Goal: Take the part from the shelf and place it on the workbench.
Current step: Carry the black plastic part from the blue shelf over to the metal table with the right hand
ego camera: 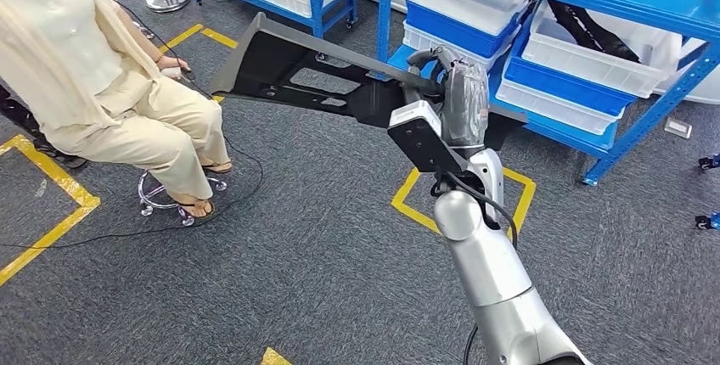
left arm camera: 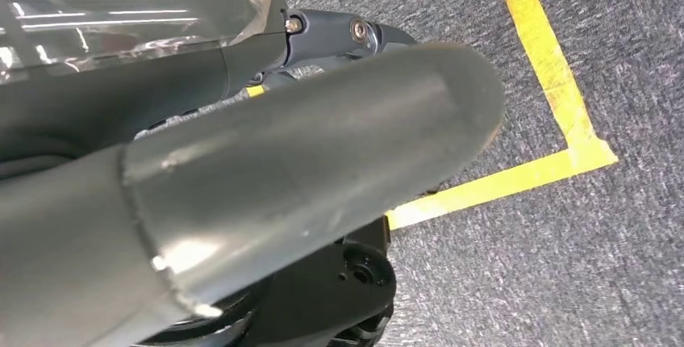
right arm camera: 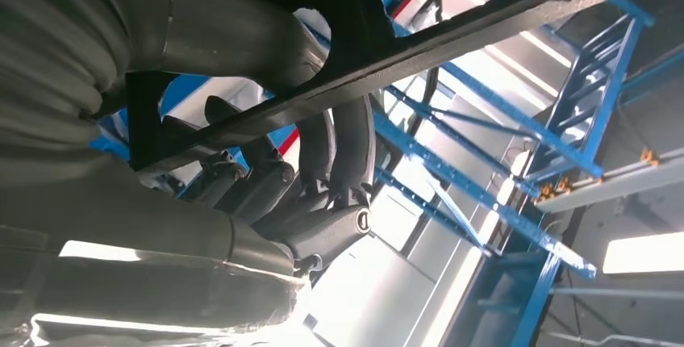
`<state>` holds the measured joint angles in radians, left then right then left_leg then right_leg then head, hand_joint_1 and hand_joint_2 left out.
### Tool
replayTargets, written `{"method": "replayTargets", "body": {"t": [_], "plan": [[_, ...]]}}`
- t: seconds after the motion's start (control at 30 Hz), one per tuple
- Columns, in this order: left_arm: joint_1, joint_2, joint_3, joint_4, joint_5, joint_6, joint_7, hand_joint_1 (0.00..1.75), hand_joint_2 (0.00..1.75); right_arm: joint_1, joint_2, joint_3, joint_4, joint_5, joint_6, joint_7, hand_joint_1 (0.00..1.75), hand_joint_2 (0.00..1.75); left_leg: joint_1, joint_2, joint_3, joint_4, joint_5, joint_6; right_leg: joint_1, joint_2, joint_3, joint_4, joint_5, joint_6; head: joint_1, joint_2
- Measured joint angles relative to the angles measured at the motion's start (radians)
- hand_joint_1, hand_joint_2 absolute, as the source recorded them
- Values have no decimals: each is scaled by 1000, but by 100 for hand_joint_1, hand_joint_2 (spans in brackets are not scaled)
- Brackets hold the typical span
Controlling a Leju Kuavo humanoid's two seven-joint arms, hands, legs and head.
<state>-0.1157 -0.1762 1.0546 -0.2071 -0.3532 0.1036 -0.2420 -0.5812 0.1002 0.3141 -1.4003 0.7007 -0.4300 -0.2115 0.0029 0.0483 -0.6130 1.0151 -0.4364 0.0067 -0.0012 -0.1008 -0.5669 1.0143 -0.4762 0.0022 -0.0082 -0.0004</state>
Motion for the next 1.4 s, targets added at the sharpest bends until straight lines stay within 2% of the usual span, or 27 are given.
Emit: {"method": "replayTargets", "body": {"t": [0.03, 0.1, 0.17, 0.23, 0.27, 0.3, 0.37, 0.43, 0.47, 0.53, 0.6, 0.67, 0.73, 0.77, 0.8, 0.83, 0.9, 0.97, 1.03, 1.1, 1.13, 1.2, 1.23, 1.27, 1.3, 1.33, 1.4], "plan": [[0, 0, -2, 0, -3, -1, 0, 0, 0, 4, -2, -1, -2, 0, -1, 0, 175, 175, 2, -11, 2, -4, 3, 6, 1, -3, 0, 2, -3, 5, 1, 0], [0, 0, -6, 0, -12, -5, 1, 0, 0, 17, -8, -5, -13, 1, -4, 0, 175, 175, 6, -32, 7, -14, 11, 20, -1, 26, -14, 42, -28, 10, 2, 0], [-1, 1, -9, 0, -20, -9, 2, 0, 0, 34, -18, -13, -29, 5, -9, -1, 175, 175, 8, -53, 8, -18, 17, 30, -5, 74, -67, 157, -80, 2, 6, 0], [-2, 1, -10, 0, -25, -10, 4, 0, 0, 52, -29, -20, -37, 9, -14, -1, 175, 175, 7, -79, 6, -17, 19, 34, -7, 92, -127, 272, -119, -1, 11, 0], [-1, 1, -9, 0, -26, -10, 4, 0, 0, 58, -33, -23, -39, 10, -16, -1, 175, 175, 7, -92, 5, -17, 20, 34, -7, 96, -136, 286, -118, 3, 11, 0], [-1, 1, -9, 0, -26, -10, 5, 0, 0, 63, -36, -25, -40, 12, -17, -1, 175, 175, 7, -105, 5, -17, 21, 33, -7, 99, -124, 259, -102, 10, 11, 0], [0, 1, -9, 0, -25, -10, 7, 0, 0, 62, -38, -26, -43, 14, -16, -1, 175, 175, 7, -127, 4, -14, 22, 30, -10, 127, -58, 126, -50, 22, 11, 0], [-1, 1, -8, 0, -20, -10, 7, 0, 0, 54, -37, -26, -45, 15, -16, -2, 175, 175, 5, -146, -3, -8, 23, 21, -10, 159, -7, 24, -11, 18, 10, 0], [-1, 1, -8, 0, -17, -9, 7, 0, 0, 49, -37, -26, -44, 15, -15, -2, 175, 175, 5, -155, -7, -6, 24, 16, -9, 167, 1, 6, -4, 13, 10, 0], [1, 2, -8, 0, -13, -9, 7, 0, 0, 39, -33, -25, -44, 15, -14, -2, 175, 175, 8, -167, -14, -4, 27, 4, -11, 147, 3, 2, 5, 2, 9, 0], [3, 3, -8, 0, -13, -8, 7, 0, 0, 30, -27, -25, -44, 14, -13, -3, 175, 175, 9, -132, -32, 29, 6, -6, -18, 126, 6, -3, 10, -10, 5, 0], [3, 3, -8, 0, -9, -8, 7, 0, 0, 24, -23, -25, -43, 13, -11, -3, 175, 175, 10, -79, -83, 134, -50, -16, -18, 104, 7, -5, 9, -17, 0, 0], [3, 3, -8, 0, -2, -7, 6, 0, 0, 21, -20, -24, -39, 11, -4, -3, 175, 175, 18, -59, -142, 251, -97, -26, -15, 79, 7, -5, 7, -20, -1, 0], [4, 3, -8, 0, 2, -5, 6, 0, 0, 20, -17, -22, -36, 10, -2, -3, 175, 175, 22, -54, -153, 272, -98, -30, -15, 68, 7, -4, 6, -20, -2, 0], [4, 3, -7, 0, 4, -3, 5, 0, 0, 17, -13, -19, -33, 9, 0, -3, 175, 175, 26, -49, -144, 255, -82, -33, -15, 57, 8, -4, 6, -20, -2, 0], [4, 3, -7, 0, 6, -1, 5, 0, 0, 14, -8, -16, -30, 9, 1, -3, 175, 175, 30, -41, -116, 203, -54, -35, -16, 48, 8, -4, 5, -18, -2, 0], [3, 3, -6, 0, 7, 1, 4, 0, 0, 3, 2, -10, -26, 12, 1, -1, 175, 175, 32, -4, -43, 71, -3, -37, -12, 33, 10, -3, 0, -10, -2, 0], [1, 2, -6, 1, 7, 2, 3, 0, 0, -7, 11, -6, -25, 18, 2, 7, 175, 175, 27, 12, -12, 10, 11, -28, -4, 18, 12, -3, -5, 2, 2, 0], [0, 1, -6, 1, 6, 1, 3, 0, 0, -13, 17, -2, -25, 25, 2, 17, 175, 175, 18, -9, -14, 7, 13, -13, 0, 1, 15, -6, -7, 16, 6, 0], [1, 1, -6, 1, 6, 1, 3, 0, 0, -15, 21, 1, -25, 27, 4, 22, 175, 175, 15, -28, -10, -2, 19, 6, -3, 16, 5, 19, -25, 24, 6, 0], [1, 1, -6, 1, 6, 1, 2, 0, 0, -16, 23, 2, -25, 28, 4, 23, 175, 175, 15, -37, -8, -7, 23, 14, -5, 37, -14, 61, -46, 22, 7, 0], [0, 1, -6, 0, 6, 2, 2, 0, 0, -16, 22, 4, -24, 28, 4, 27, 175, 175, 14, -57, -8, -9, 25, 24, -9, 81, -82, 195, -100, 10, 9, 0], [-1, 1, -6, 0, 6, 2, 2, 0, 0, -16, 21, 4, -23, 28, 4, 28, 175, 175, 12, -69, -8, -9, 25, 26, -9, 89, -116, 256, -118, 9, 11, 0], [-1, 1, -5, 0, 6, 2, 2, 0, 0, -15, 20, 4, -22, 28, 4, 29, 175, 175, 10, -83, -8, -8, 24, 27, -8, 94, -138, 289, -123, 11, 11, 0], [0, 1, -5, 0, 6, 2, 2, 0, 0, -14, 19, 4, -21, 28, 4, 30, 175, 175, 8, -96, -8, -8, 24, 27, -7, 98, -140, 281, -110, 16, 11, 0], [0, 1, -5, 0, 6, 2, 2, 0, 0, -15, 19, 4, -21, 28, 5, 30, 175, 175, 7, -110, -8, -8, 24, 27, -6, 104, -122, 235, -84, 22, 11, 0], [0, 1, -5, 0, 6, 2, 2, 0, 0, -17, 19, 5, -21, 28, 5, 30, 175, 175, 3, -134, -7, -5, 24, 26, -4, 133, -61, 93, -23, 27, 11, 0]]}}
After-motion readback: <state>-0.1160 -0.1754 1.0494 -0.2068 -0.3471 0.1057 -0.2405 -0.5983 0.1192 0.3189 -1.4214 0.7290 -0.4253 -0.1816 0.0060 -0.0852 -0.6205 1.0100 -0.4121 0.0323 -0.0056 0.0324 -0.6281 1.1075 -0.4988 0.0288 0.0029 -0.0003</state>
